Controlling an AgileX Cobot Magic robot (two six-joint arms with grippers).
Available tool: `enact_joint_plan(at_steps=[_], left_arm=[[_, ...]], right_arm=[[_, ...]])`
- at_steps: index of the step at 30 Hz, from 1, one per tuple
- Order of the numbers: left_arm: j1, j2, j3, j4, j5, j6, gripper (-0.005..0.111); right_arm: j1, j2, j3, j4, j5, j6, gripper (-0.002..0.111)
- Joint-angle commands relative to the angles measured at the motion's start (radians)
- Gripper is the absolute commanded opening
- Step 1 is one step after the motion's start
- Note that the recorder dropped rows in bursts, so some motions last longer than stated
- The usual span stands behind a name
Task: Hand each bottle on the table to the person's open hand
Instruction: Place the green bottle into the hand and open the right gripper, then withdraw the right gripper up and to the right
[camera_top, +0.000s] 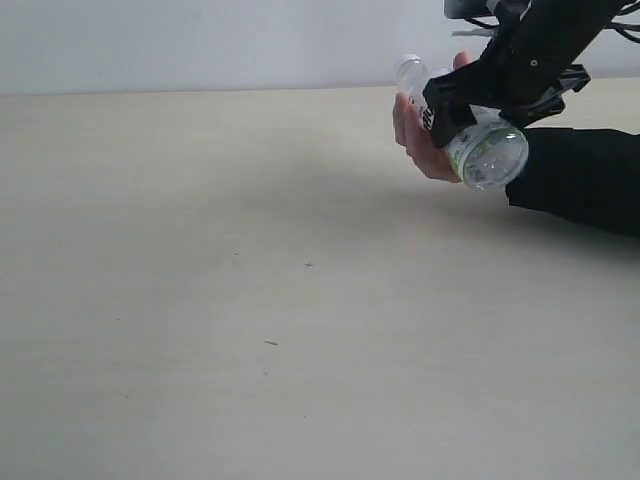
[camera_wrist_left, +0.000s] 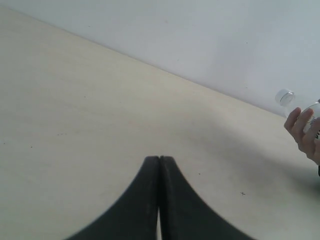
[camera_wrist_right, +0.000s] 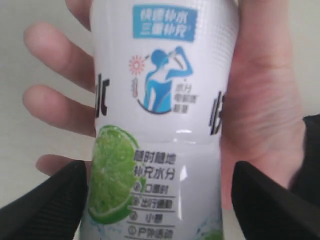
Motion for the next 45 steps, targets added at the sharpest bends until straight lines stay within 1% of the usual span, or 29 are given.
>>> enact_joint_plan(at_steps=[1, 7, 10, 12, 13, 16, 17, 22, 26, 30, 33, 36, 40, 44, 45], left_arm=[[0.005, 0.001, 0.003, -0.001, -0.001, -0.002, 0.000], [0.005, 0.001, 0.003, -0.001, -0.001, -0.002, 0.000], [0.005, 0.001, 0.003, -0.001, -0.001, -0.002, 0.000], [0.005, 0.001, 0.003, -0.001, -0.001, -0.002, 0.000], [0.005, 0.001, 0.003, -0.001, -0.001, -0.002, 0.000], [0.005, 0.001, 0.003, -0.001, -0.001, -0.002, 0.000], [0.005, 0.001, 0.003, -0.001, -0.001, -0.002, 0.000], [0.005, 0.001, 0.003, -0.001, -0.001, -0.002, 0.000], [0.005, 0.001, 0.003, -0.001, -0.001, -0.002, 0.000], [0.005, 0.001, 0.003, -0.001, -0.001, -0.002, 0.000], [0.005, 0.001, 0.003, -0.001, -0.001, -0.002, 0.000], [0.005, 0.001, 0.003, -0.001, -0.001, -0.002, 0.000], [0.005, 0.001, 0.003, -0.001, -0.001, -0.002, 0.000], [0.005, 0.001, 0.003, -0.001, -0.001, -0.002, 0.000], [0.005, 0.001, 0.003, -0.001, -0.001, -0.002, 0.000]], right_arm=[[0.003, -0.047, -0.057, 0.003, 0.031, 0.009, 0.075], [0.003, -0.124, -0.108, 0.022, 0.076, 0.009, 0.075], [0.003, -0.170, -0.116, 0.022, 0.102, 0.005, 0.068], [0.003, -0.207, -0.116, 0.013, 0.117, -0.002, 0.056], [0.003, -0.229, -0.116, 0.001, 0.117, -0.002, 0.046], [0.003, -0.311, -0.090, -0.009, 0.085, 0.027, 0.009], [0.003, -0.350, -0.070, 0.001, 0.049, 0.027, 0.001], [0.003, -0.546, 0.053, 0.074, -0.067, -0.036, 0.000], [0.003, -0.703, 0.217, 0.097, -0.166, -0.069, 0.000], [0.003, -0.871, 0.502, 0.171, -0.380, -0.121, 0.000], [0.003, -0.973, 0.705, 0.284, -0.532, -0.208, 0.000], [0.003, -1.052, 0.880, 0.415, -0.623, -0.352, 0.000], [0.003, -1.109, 1.013, 0.509, -0.700, -0.449, 0.000], [0.003, -1.130, 1.046, 0.569, -0.732, -0.446, 0.000], [0.003, -1.130, 1.048, 0.600, -0.730, -0.416, 0.000]])
